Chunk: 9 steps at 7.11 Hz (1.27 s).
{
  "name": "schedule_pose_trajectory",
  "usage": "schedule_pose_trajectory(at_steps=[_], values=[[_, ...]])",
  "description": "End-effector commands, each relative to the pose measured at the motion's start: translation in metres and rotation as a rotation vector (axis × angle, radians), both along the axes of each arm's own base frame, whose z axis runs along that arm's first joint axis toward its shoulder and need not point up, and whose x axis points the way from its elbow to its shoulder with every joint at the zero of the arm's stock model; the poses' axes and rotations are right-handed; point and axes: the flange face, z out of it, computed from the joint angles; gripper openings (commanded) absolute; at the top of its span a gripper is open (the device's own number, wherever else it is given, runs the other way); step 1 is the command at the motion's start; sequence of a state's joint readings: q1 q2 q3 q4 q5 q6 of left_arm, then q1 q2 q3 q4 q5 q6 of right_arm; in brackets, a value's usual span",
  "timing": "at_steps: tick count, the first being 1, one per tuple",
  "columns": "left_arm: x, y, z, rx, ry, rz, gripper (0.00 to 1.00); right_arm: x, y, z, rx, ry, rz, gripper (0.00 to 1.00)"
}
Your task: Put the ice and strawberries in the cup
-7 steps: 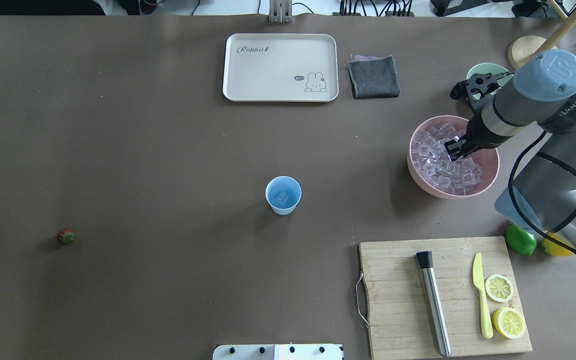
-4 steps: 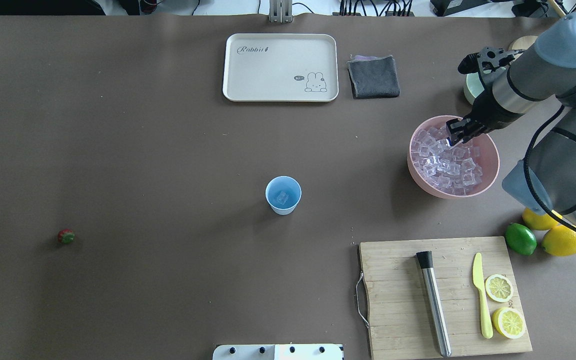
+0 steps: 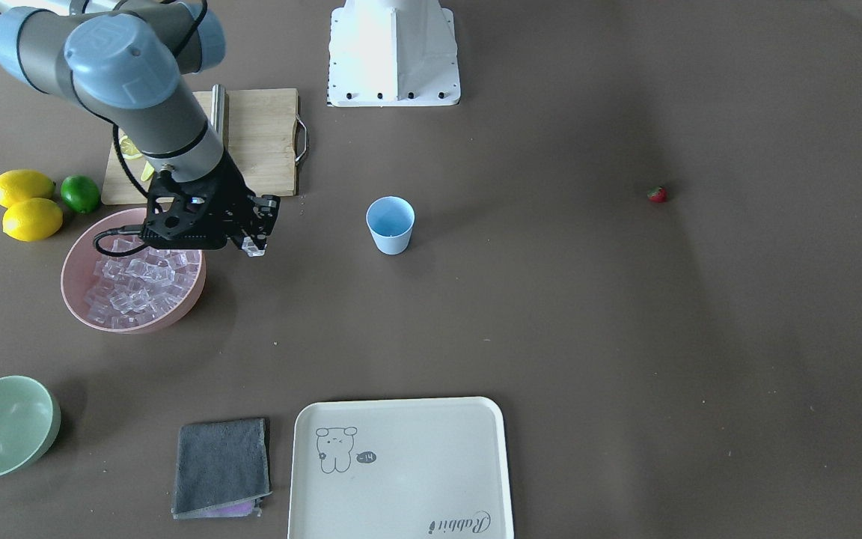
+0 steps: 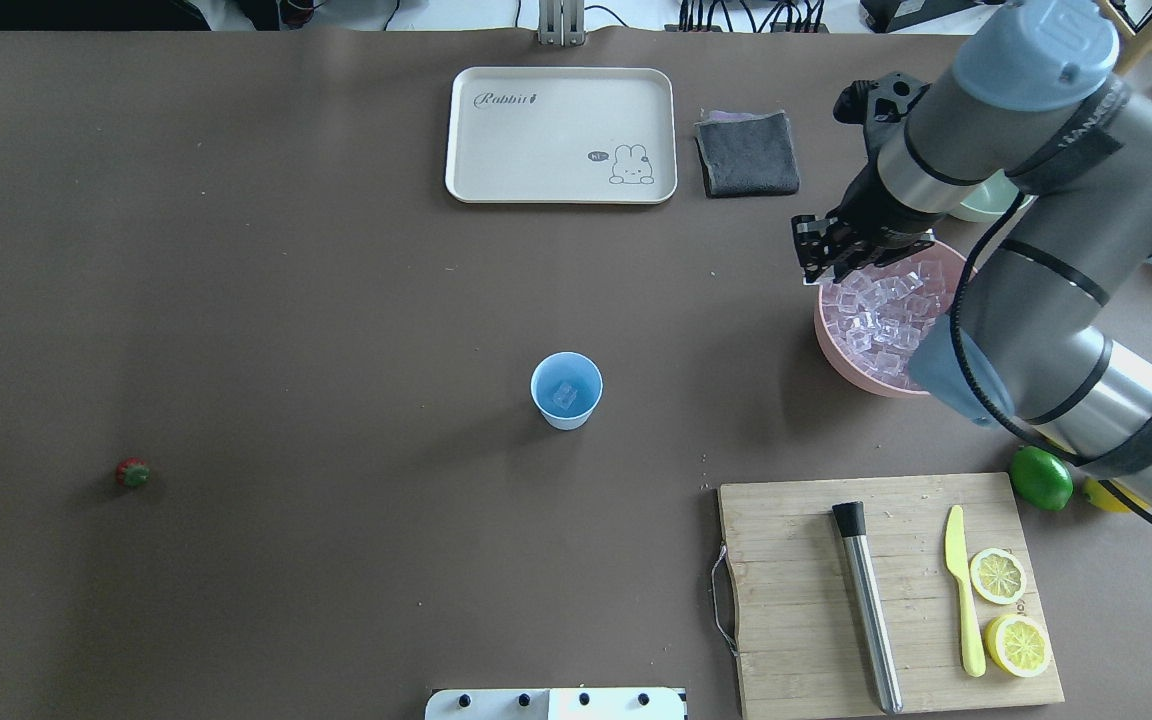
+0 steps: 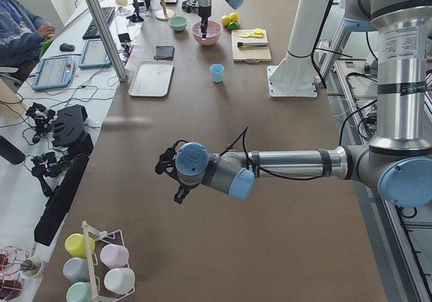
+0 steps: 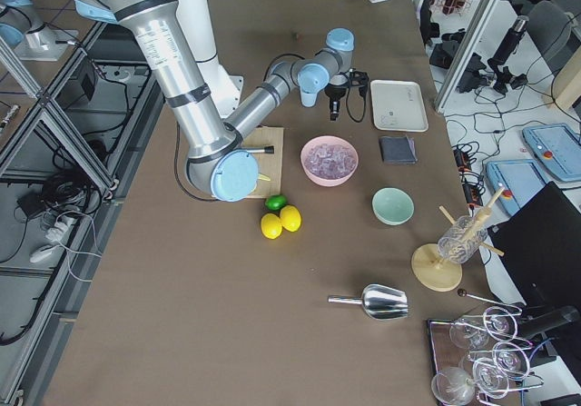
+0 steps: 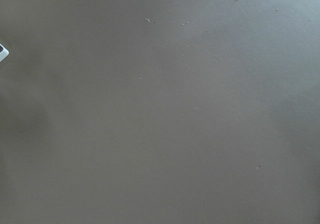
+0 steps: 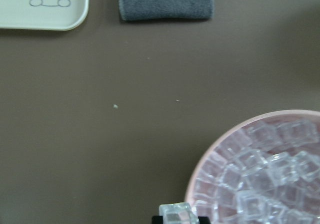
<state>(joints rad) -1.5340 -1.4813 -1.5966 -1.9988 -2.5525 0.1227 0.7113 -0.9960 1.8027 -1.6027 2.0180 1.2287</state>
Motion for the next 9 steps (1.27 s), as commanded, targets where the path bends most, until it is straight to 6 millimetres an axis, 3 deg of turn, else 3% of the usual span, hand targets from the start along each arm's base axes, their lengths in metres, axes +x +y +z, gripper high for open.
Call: schedule_pose_trajectory(at_steps=[1, 2, 3, 6, 7, 8, 9], values=[[0.0, 0.001, 0.001, -0.002, 0.0, 0.0, 0.99, -0.092, 0.041, -0.064, -0.082, -0.01, 0.118, 0.0], [0.0, 0.001, 0.001, -0.002, 0.0, 0.0, 0.99, -0.117, 0.057, -0.094, -0.099, 0.006, 0.138, 0.0], [0.0, 0.001, 0.002, -0.004, 0.0, 0.0, 0.99, -0.123, 0.067, -0.101, -0.096, 0.012, 0.128, 0.0], [0.0, 0.001, 0.004, -0.008, 0.0, 0.0, 0.99, -0.132, 0.077, -0.095, -0.078, 0.025, 0.119, 0.02], [0.0, 0.001, 0.004, -0.008, 0.0, 0.0, 0.99, -0.131, 0.077, -0.095, -0.07, 0.025, 0.112, 0.86], [0.0, 0.001, 0.004, -0.008, 0.001, 0.001, 0.99, -0.13, 0.077, -0.094, -0.066, 0.025, 0.108, 1.0], [0.001, 0.001, 0.005, -0.01, 0.0, 0.002, 0.99, -0.125, 0.073, -0.096, -0.055, 0.022, 0.099, 1.0]])
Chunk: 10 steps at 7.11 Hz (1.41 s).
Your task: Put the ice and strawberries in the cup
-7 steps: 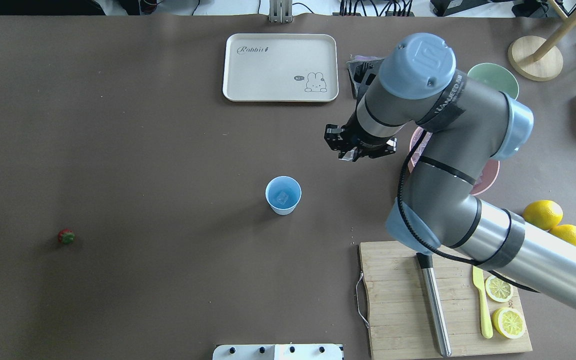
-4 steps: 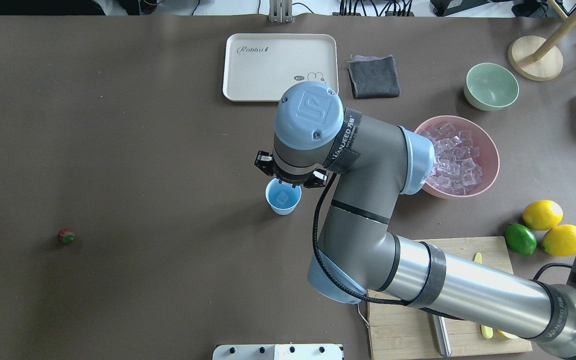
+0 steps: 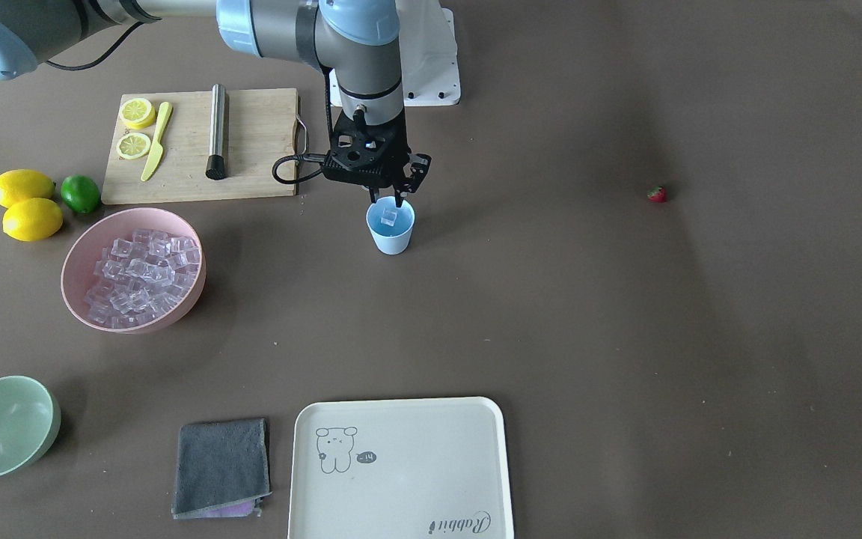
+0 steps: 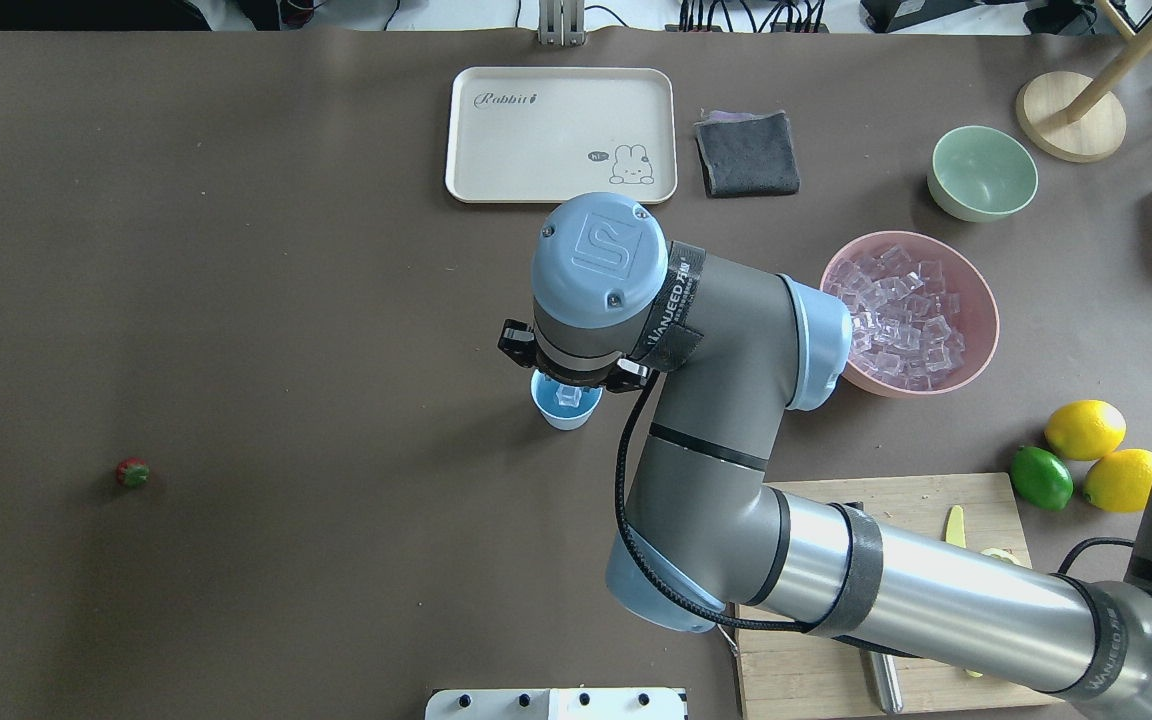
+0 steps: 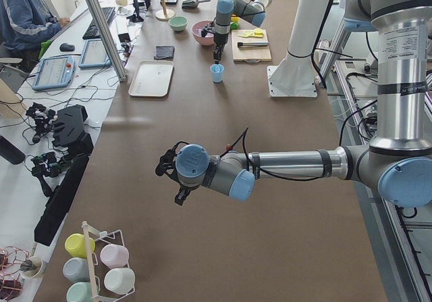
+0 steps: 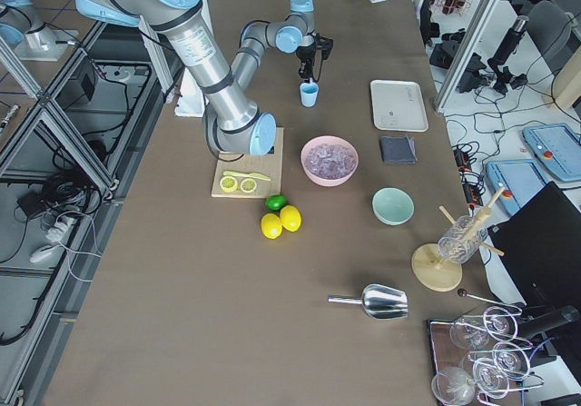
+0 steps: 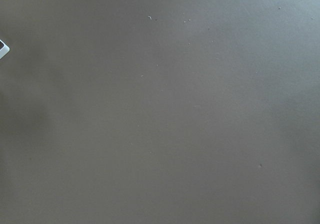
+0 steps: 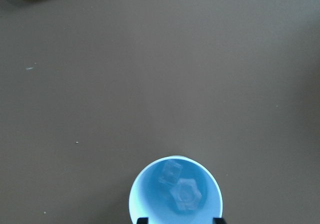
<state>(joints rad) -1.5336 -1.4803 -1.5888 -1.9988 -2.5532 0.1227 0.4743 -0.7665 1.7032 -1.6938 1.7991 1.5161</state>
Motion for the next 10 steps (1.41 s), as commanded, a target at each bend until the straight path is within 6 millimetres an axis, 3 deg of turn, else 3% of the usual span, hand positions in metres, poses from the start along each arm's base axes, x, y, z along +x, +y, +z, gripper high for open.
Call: schedule_pose_trajectory(at_steps=[1, 2, 3, 6, 8, 9, 10], values=[[0.001, 0.0, 0.001, -0.001, -0.001, 0.002, 0.99, 0.022, -0.013, 0.008, 0.028, -0.001, -0.023, 1.0], [0.001, 0.0, 0.0, 0.0, -0.001, 0.002, 0.99, 0.045, -0.025, 0.026, 0.041, 0.003, -0.062, 1.0], [0.001, 0.0, 0.001, -0.001, -0.001, 0.002, 0.99, 0.072, -0.049, 0.044, 0.065, 0.016, -0.097, 1.0], [0.002, -0.001, 0.0, 0.002, -0.001, 0.004, 0.99, 0.173, -0.111, 0.136, 0.188, 0.08, -0.267, 1.0], [0.002, -0.001, -0.001, 0.004, 0.0, 0.004, 0.99, 0.225, -0.122, 0.201, 0.259, 0.066, -0.352, 1.0], [0.002, -0.001, 0.0, 0.002, -0.001, 0.004, 0.99, 0.238, -0.12, 0.229, 0.289, 0.059, -0.359, 1.0], [0.002, -0.001, -0.001, 0.004, 0.0, 0.004, 0.99, 0.242, -0.118, 0.243, 0.295, 0.063, -0.366, 1.0]])
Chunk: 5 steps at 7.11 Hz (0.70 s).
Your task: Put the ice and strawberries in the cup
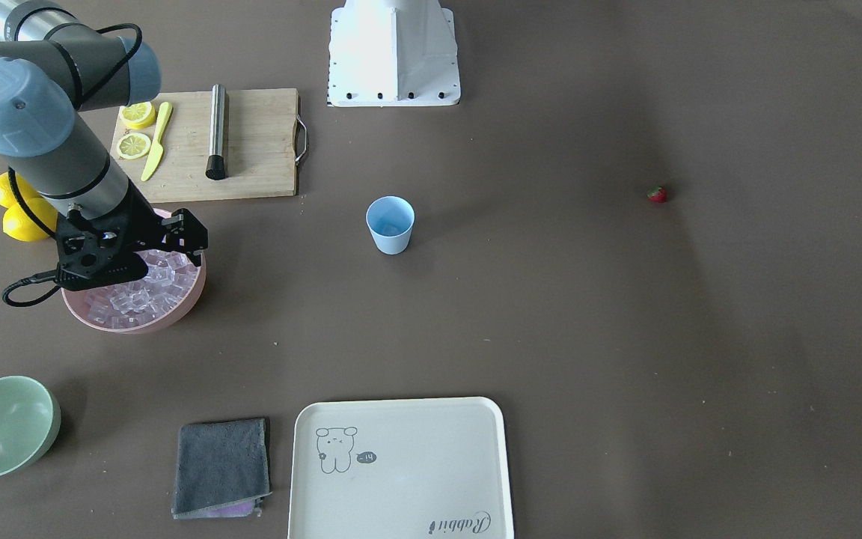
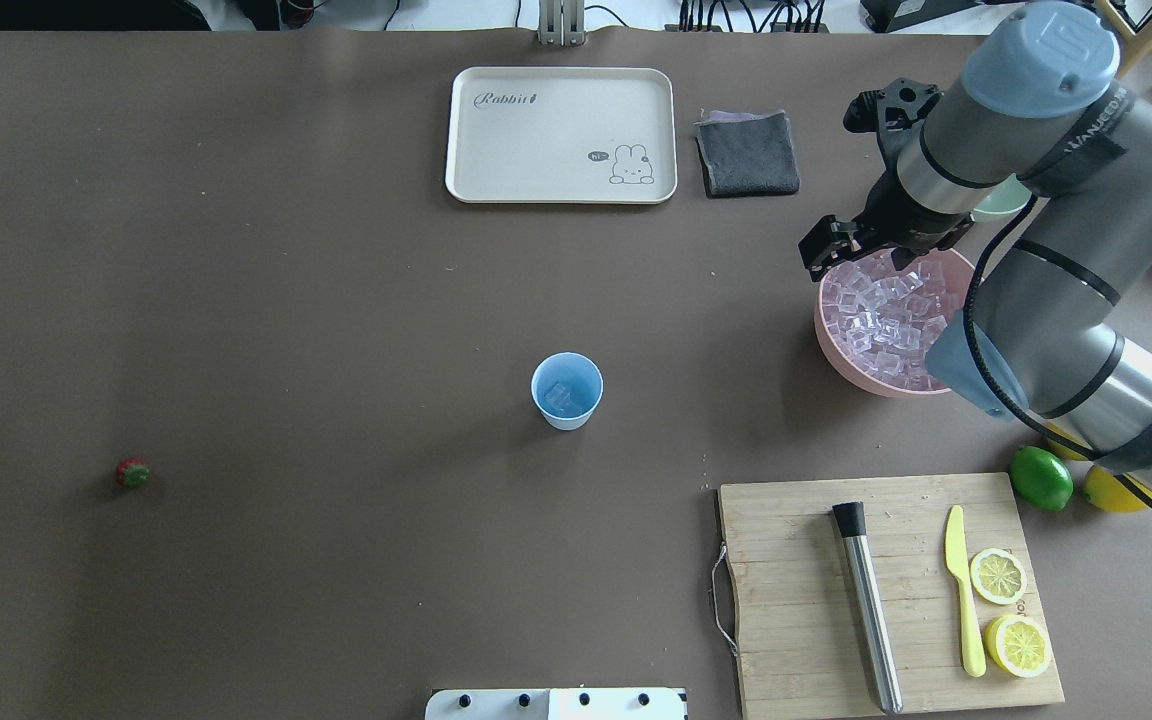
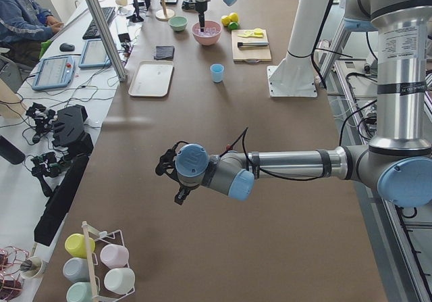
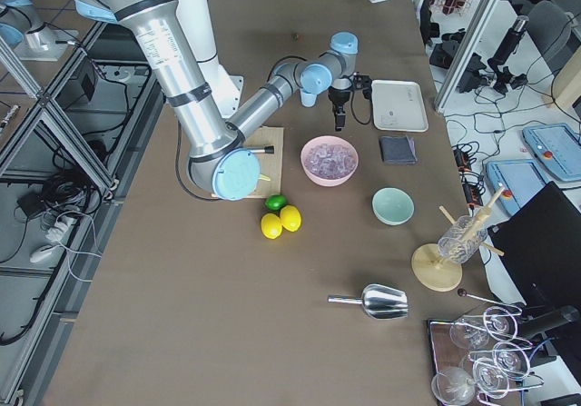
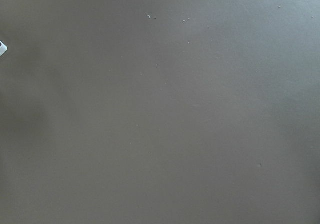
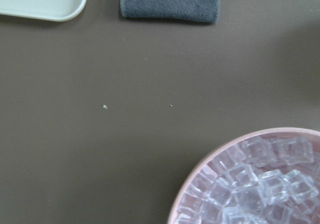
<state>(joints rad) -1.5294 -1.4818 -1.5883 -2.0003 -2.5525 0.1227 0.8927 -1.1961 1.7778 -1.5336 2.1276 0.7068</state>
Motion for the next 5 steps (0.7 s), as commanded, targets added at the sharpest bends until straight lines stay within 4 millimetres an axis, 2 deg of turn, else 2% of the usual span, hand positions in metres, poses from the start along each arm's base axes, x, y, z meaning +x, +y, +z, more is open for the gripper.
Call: schedule_pose_trajectory(at_steps=[1, 3, 5], values=[[0.001, 0.0, -0.001, 0.002, 0.0, 0.002, 0.99, 0.012, 0.004, 0.03, 0.022, 0.002, -0.021, 1.0], [0.001, 0.0, -0.002, 0.005, 0.0, 0.002, 0.99, 0.008, 0.001, 0.042, 0.005, 0.023, -0.014, 0.99], [0.001, 0.001, -0.001, 0.004, 0.002, 0.002, 0.99, 0.004, 0.0, 0.051, 0.003, 0.03, -0.012, 0.86]])
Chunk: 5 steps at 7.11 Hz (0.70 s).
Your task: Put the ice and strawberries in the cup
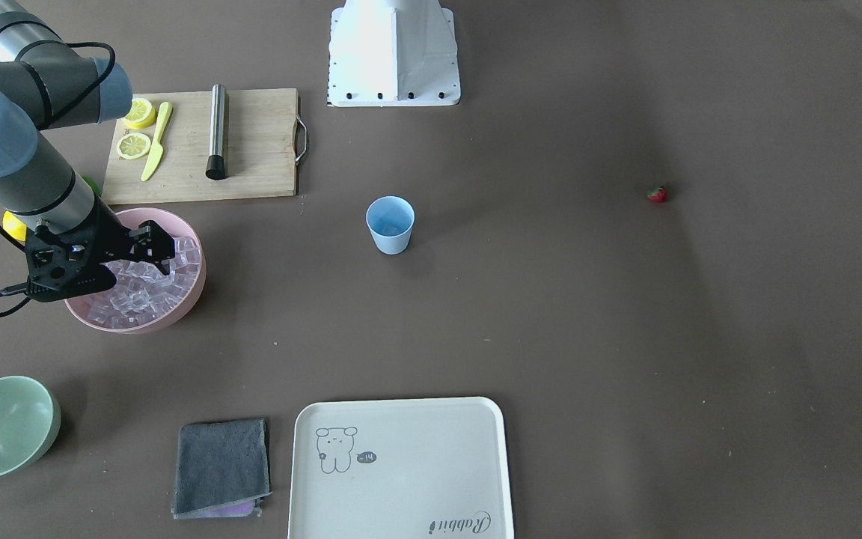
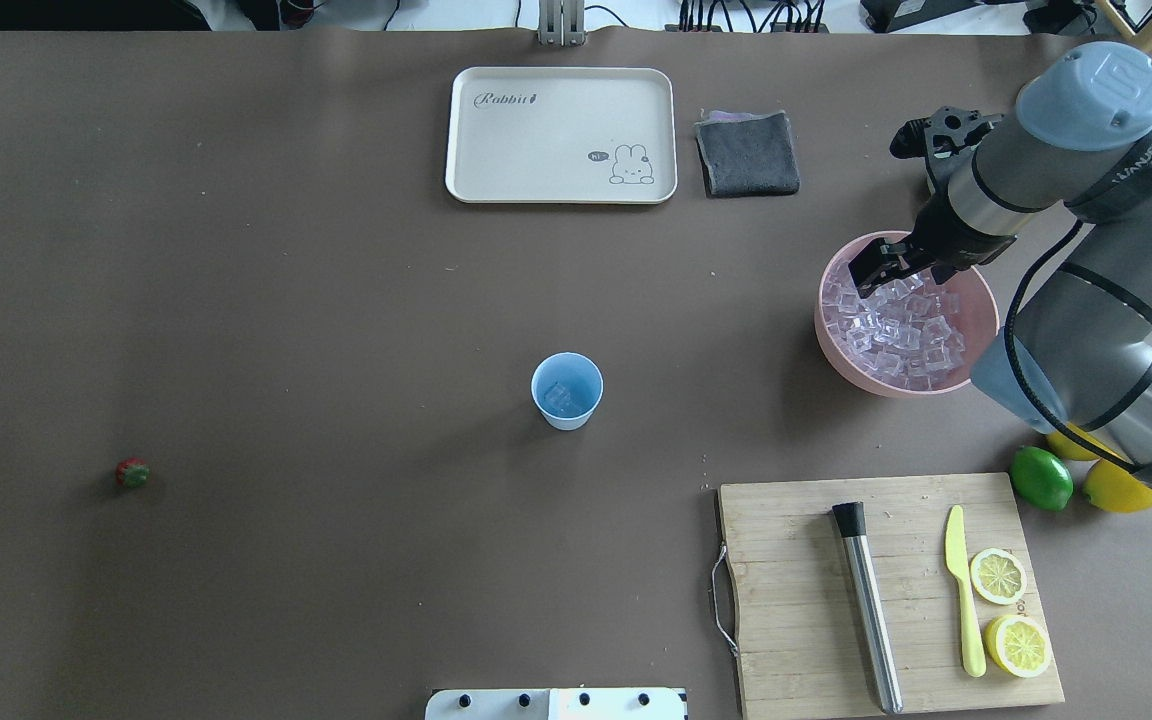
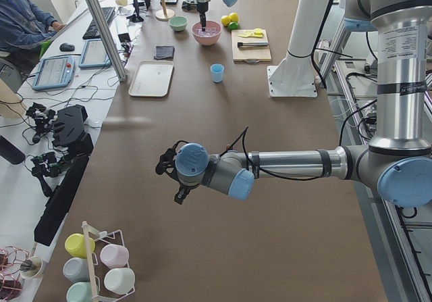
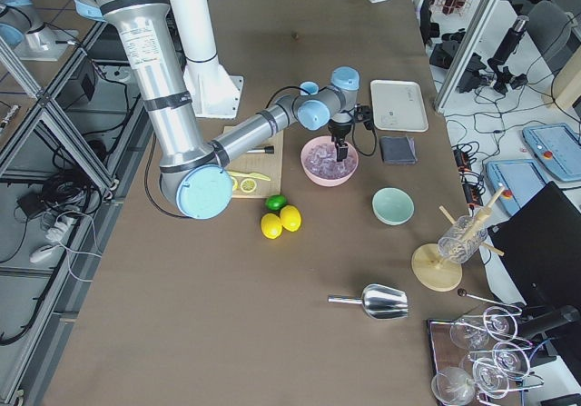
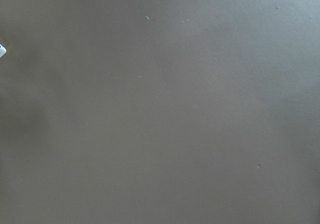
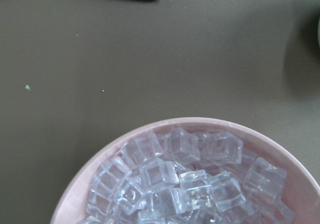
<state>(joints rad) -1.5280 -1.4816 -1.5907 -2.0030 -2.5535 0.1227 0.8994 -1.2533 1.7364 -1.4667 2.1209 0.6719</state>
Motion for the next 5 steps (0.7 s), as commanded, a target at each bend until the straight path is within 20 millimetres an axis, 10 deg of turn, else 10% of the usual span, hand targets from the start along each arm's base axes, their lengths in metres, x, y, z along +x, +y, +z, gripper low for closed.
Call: schedule_pose_trajectory(at_steps=[1, 5], values=[[0.0, 0.001, 0.0, -0.001, 0.0, 0.0, 0.99, -0.009, 0.003, 0.005, -0.009, 0.005, 0.0, 0.85], [0.0, 0.0, 0.0, 0.001, -0.001, 0.0, 0.99, -0.025, 0.011, 0.011, -0.018, 0.034, 0.016, 0.81]])
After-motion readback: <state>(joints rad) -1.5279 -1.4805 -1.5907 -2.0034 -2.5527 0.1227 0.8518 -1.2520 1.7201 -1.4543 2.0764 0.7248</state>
